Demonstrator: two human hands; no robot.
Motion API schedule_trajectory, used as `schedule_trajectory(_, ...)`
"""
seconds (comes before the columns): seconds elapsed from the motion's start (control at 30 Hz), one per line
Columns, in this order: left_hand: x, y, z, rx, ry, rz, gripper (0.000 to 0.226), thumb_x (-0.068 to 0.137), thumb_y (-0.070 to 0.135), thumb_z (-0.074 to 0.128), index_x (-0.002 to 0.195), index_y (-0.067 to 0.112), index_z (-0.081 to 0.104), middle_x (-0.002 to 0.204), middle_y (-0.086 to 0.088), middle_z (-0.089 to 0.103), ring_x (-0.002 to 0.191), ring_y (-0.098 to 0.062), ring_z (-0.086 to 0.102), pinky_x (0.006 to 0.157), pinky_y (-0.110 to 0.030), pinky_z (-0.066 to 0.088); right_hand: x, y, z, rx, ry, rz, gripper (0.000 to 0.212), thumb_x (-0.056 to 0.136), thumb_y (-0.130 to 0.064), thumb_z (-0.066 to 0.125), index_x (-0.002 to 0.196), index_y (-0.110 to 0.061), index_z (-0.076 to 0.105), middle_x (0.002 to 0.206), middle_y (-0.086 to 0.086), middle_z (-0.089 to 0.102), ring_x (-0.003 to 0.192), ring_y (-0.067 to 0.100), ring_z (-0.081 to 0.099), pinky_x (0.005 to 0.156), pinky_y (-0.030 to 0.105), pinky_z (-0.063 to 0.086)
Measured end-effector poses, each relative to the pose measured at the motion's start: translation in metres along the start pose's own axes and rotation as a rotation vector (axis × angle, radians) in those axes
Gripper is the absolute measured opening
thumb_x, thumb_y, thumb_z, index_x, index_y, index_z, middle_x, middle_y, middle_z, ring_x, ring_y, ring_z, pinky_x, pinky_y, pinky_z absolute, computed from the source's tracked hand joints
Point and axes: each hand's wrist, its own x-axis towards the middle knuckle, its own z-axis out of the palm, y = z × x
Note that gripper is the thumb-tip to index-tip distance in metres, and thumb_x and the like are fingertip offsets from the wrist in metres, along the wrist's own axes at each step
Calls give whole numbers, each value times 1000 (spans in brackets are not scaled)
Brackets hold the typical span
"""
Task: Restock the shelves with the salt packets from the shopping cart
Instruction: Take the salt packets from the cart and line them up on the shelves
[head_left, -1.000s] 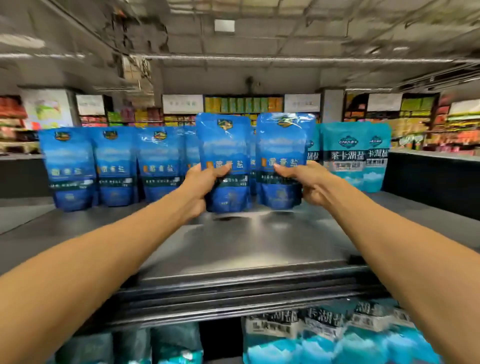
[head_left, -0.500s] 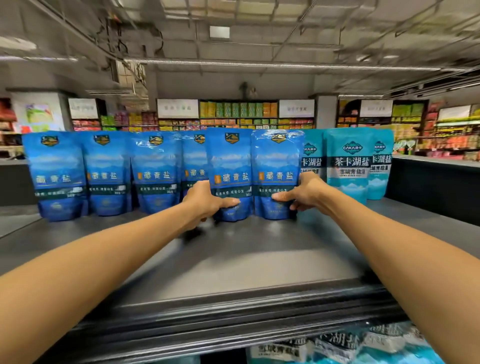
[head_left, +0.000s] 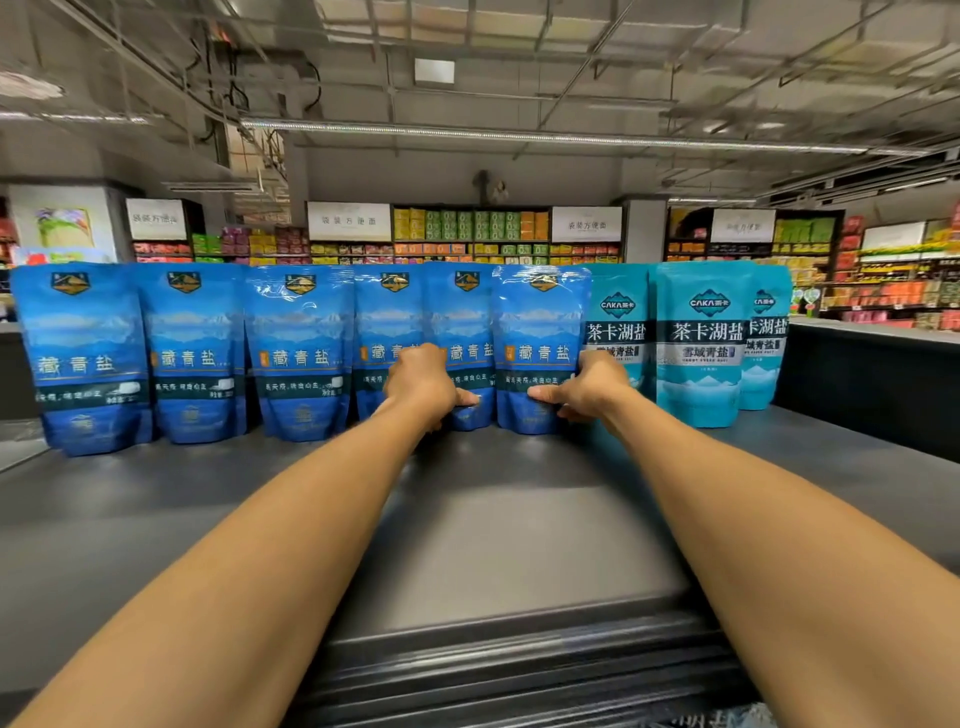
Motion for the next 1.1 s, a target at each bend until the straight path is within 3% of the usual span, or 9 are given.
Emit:
schedule_trajectory(0.13,1,7,-5,326,12,35,62,76,57,72,108,7,56,106,-10,63,99,-29,63,66,-36,44,7,5,9,-62,72,-32,49,69,-35,90,107,-13,68,105,8,73,93,30,71,88,40,58)
schedule_trajectory(0.27,2,2,-10,362,-77,-26,71,79,65,62,124,13,51,98,-7,71,71,-20,71,70,-33,53,13,6,16,-92,113,-55,59,67,-37,91,109,-6,65,108,15,72,100,33,69,90,43,56)
schedule_trajectory(0.4,3,-3,-5,388,-69,-44,76,79,70,57,132,16,49,91,-6,75,83,-22,72,79,-36,54,13,5,17,-122,157,-47,62,65,-39,91,107,-4,62,110,18,69,104,33,66,92,42,54)
schedule_trajectory(0.5,2,-3,-3,389,-53,-32,70,82,68,57,128,15,55,83,-4,74,79,-21,72,77,-36,55,11,6,18,-140,170,-42,61,69,-41,88,111,-5,61,120,16,65,112,33,60,94,38,52)
schedule_trajectory(0.6,-1,-6,-5,312,-65,-47,56,84,63,62,100,10,62,64,-2,72,63,-18,71,67,-31,54,6,3,17,-202,137,-37,59,77,-47,82,116,-6,64,122,16,65,115,33,58,91,35,49)
schedule_trajectory(0.7,-7,-10,-12,246,-54,-49,44,85,57,65,85,14,59,77,-5,72,74,-24,72,78,-39,59,-4,-6,10,-298,95,-42,60,84,-49,74,120,-2,61,126,16,62,119,35,56,94,38,49)
schedule_trajectory(0.87,-30,-17,-34,34,-60,-32,23,94,27,53,86,6,58,55,-8,70,50,-27,70,57,-40,62,-37,-16,-9,-296,68,-56,21,88,-27,65,83,-8,58,100,17,65,101,33,62,82,37,51)
schedule_trajectory(0.93,-45,-16,-42,-41,-58,-17,28,95,22,50,80,0,60,51,-10,68,43,-25,67,47,-33,59,-54,-16,-18,-235,85,-86,28,87,-23,62,65,-12,49,83,14,59,95,35,66,80,39,52)
schedule_trajectory(1.1,-90,16,-52,-424,-52,54,36,96,27,54,78,-2,66,71,-13,73,48,-16,61,37,-22,47,-108,-14,-54,123,78,-106,11,91,-21,61,84,-13,61,87,9,69,65,18,67,56,26,46)
